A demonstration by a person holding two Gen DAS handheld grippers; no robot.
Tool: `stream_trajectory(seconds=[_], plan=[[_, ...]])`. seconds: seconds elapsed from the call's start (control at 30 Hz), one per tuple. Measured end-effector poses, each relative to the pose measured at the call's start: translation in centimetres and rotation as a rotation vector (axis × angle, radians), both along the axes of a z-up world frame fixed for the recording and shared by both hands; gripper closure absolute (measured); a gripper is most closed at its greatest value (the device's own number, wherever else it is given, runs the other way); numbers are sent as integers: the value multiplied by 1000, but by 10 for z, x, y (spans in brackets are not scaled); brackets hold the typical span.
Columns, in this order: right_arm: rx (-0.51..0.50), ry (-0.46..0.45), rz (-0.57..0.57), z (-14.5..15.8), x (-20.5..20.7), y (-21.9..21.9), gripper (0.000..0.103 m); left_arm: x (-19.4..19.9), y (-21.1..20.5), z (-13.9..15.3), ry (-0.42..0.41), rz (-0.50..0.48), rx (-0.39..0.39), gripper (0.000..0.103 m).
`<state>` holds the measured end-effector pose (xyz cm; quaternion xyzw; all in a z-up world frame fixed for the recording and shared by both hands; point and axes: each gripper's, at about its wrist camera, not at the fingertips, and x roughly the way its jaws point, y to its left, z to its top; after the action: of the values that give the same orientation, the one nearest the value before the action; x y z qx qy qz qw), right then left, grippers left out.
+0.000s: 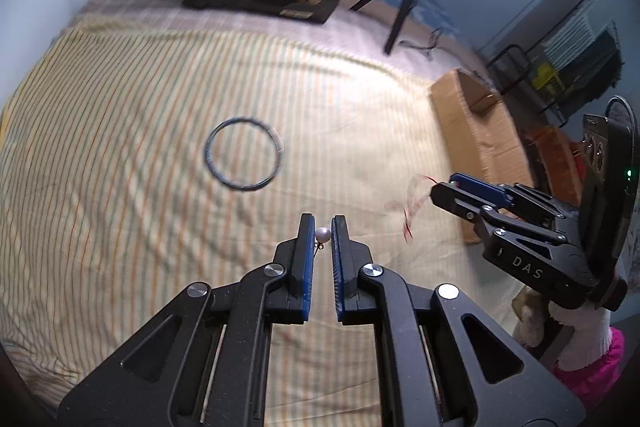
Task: Organize jewelry
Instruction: 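Carry the jade pendant over the box with the right tool while the left tool carries the earring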
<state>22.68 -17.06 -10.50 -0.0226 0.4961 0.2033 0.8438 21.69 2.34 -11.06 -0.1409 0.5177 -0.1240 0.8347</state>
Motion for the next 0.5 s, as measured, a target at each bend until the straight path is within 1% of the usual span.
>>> stream_trajectory(seconds=[0.07,0.23,0.5], plan=[[21,-19,-11,11,0,-6,71,0,-8,10,-29,-13,-5,97],[72,-65,-59,34,2,-27,71,-2,-28,25,-73,-39,-23,97],[120,-110,-159,55,5,-77,71,2,-65,39,-115,-89,-49,97]])
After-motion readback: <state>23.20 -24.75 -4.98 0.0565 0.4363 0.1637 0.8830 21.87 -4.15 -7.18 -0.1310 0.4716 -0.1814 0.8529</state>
